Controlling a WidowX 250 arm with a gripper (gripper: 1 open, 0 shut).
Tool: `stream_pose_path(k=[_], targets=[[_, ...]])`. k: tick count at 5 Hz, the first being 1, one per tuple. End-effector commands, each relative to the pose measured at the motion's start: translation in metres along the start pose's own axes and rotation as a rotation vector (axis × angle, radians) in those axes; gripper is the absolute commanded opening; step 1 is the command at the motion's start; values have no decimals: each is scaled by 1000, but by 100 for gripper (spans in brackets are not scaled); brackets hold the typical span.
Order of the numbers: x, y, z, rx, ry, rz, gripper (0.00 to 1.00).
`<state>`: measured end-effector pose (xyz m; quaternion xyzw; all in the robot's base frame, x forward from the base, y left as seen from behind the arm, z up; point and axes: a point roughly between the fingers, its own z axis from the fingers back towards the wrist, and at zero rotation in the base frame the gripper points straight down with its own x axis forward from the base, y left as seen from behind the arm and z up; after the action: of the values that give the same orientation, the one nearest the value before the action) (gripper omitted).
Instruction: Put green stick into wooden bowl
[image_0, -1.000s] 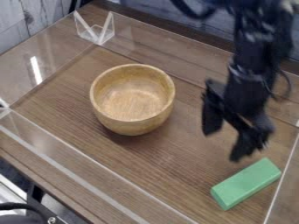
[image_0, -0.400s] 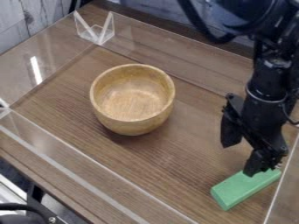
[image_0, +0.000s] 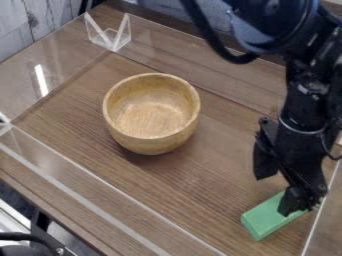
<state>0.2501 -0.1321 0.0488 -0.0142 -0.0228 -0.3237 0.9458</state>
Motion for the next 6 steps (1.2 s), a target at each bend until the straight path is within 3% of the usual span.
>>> stream_pose_path(k=[1, 2, 4, 6], targets=[[2, -6, -1, 15, -71, -17, 100], [1, -12, -14, 38, -105, -13, 100], [-8, 4, -21, 50, -180, 47, 100], [8, 11, -10, 59, -210, 88, 100]])
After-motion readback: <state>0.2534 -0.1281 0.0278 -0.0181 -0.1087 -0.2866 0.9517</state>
